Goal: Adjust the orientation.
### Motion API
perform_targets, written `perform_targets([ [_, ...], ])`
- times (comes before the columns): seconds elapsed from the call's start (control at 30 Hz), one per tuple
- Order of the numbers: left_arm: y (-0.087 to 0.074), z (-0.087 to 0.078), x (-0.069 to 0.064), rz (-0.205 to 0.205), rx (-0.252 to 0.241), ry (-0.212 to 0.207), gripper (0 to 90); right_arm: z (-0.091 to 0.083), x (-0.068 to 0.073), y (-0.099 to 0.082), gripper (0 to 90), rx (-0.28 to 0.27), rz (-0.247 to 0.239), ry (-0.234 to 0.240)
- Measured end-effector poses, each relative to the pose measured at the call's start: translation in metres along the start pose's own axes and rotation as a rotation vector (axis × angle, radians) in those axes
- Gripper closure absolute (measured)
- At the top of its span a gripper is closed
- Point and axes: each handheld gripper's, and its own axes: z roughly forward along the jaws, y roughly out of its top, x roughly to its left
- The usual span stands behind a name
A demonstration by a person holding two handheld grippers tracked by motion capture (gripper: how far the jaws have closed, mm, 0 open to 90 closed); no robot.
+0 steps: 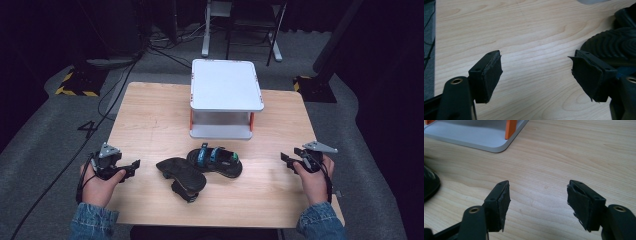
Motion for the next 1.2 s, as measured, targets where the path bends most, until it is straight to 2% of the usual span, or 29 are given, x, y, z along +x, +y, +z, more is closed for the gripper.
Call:
perform_targets([
  [0.17,0.006,-0.004,-0.009,0.028,-0.015,-0.017,26.3,-0.002,0.003,-0.001,35.1,0.001,0.003,0.010],
  [0.2,0.010,-0.007,-0.015,0.050,-0.020,-0.029,26.5,-0.004,0.003,-0.001,35.2,-0.002,0.010,0.010],
  [0.23,0.010,-0.007,-0.015,0.050,-0.020,-0.029,26.7,-0.005,0.003,-0.001,35.1,-0.001,0.011,0.010],
  [0.37,0.016,-0.010,-0.030,0.105,-0.024,-0.086,28.0,-0.004,0.003,-0.002,35.1,0.006,0.019,0.010],
  [0.4,0.016,-0.010,-0.030,0.105,-0.024,-0.086,28.3,-0.004,0.003,-0.002,35.1,0.006,0.019,0.010],
  [0.43,0.017,-0.011,-0.034,0.124,-0.031,-0.094,28.3,-0.003,0.003,-0.003,34.9,0.008,0.019,0.010],
  [0.47,0.021,-0.013,-0.042,0.164,-0.048,-0.128,28.9,-0.003,0.004,-0.003,34.4,0.016,0.021,0.007],
  [0.5,0.021,-0.013,-0.042,0.164,-0.048,-0.128,28.9,-0.003,0.004,-0.003,34.4,0.016,0.021,0.007],
  [0.53,0.024,-0.015,-0.051,0.182,-0.061,-0.183,28.7,-0.004,0.004,-0.004,34.3,0.016,0.021,0.012],
  [0.57,0.024,-0.015,-0.051,0.182,-0.061,-0.183,28.5,-0.004,0.004,-0.004,34.3,0.016,0.021,0.012],
  [0.6,0.028,-0.017,-0.059,0.213,-0.061,-0.218,28.3,-0.004,0.003,-0.005,34.1,0.019,0.021,0.014],
  [0.63,0.028,-0.017,-0.059,0.213,-0.061,-0.218,28.1,-0.004,0.004,-0.005,34.0,0.022,0.028,0.013],
  [0.67,0.029,-0.017,-0.066,0.242,-0.051,-0.239,28.0,-0.003,0.003,-0.006,33.9,0.025,0.027,0.015],
  [0.7,0.029,-0.017,-0.066,0.242,-0.051,-0.239,28.0,-0.003,0.003,-0.006,33.9,0.025,0.027,0.015],
  [0.73,0.030,-0.016,-0.073,0.254,-0.035,-0.267,28.1,-0.003,0.003,-0.007,33.8,0.029,0.031,0.018],
  [0.77,0.030,-0.016,-0.073,0.254,-0.035,-0.267,28.6,-0.003,0.003,-0.007,33.8,0.033,0.032,0.020],
  [0.8,0.030,-0.013,-0.078,0.265,0.001,-0.299,29.2,-0.002,0.003,-0.008,33.8,0.033,0.029,0.021],
  [0.83,0.030,-0.013,-0.078,0.265,0.001,-0.299,29.3,-0.002,0.003,-0.008,33.8,0.033,0.029,0.021],
  [0.87,0.029,-0.012,-0.081,0.266,0.025,-0.309,29.3,-0.003,0.003,-0.008,33.8,0.034,0.029,0.021],
  [0.93,0.027,-0.009,-0.084,0.303,0.066,-0.312,29.4,-0.003,0.003,-0.009,33.7,0.036,0.034,0.024],
  [1.1,0.024,-0.004,-0.084,0.322,0.114,-0.301,27.4,-0.002,0.003,-0.009,33.1,0.039,0.035,0.029],
  [1.17,0.020,0.001,-0.084,0.320,0.159,-0.276,27.2,-0.001,0.003,-0.010,33.0,0.044,0.042,0.028],
  [1.2,0.019,0.002,-0.083,0.326,0.173,-0.279,27.5,-0.001,0.003,-0.010,32.9,0.043,0.041,0.030],
])
